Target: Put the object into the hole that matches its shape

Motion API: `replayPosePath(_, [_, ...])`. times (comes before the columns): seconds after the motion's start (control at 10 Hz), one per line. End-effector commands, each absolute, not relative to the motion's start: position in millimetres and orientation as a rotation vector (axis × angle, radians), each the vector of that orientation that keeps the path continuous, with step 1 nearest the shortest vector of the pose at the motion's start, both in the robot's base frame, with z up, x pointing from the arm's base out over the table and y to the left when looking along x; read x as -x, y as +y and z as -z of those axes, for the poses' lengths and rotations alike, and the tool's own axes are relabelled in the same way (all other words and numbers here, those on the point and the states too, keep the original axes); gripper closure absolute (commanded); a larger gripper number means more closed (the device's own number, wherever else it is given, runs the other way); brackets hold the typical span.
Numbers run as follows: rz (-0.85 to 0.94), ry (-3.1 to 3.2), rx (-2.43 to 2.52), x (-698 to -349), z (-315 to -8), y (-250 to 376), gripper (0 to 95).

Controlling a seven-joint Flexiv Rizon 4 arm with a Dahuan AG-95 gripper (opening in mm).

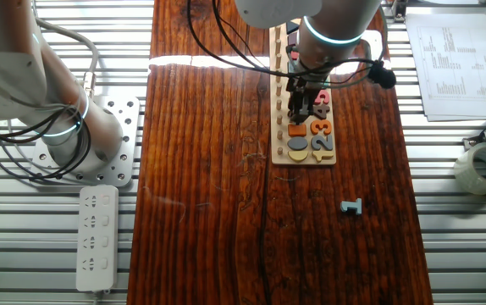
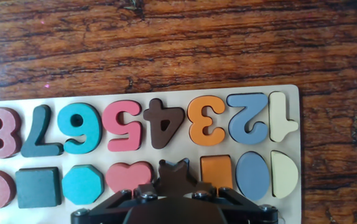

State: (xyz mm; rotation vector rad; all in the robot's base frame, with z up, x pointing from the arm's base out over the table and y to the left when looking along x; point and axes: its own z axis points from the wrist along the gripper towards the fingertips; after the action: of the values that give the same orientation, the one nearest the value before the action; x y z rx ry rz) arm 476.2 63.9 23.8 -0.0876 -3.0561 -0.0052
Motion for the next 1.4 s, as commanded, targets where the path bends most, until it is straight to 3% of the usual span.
replayPosePath(0.1, [0.007,-3.062,0.101,-475.9,-23.9,62.8,95.0])
replayPosePath(1.4, [0.014,-3.062,0.131,-475.8,-23.1,61.3,95.0])
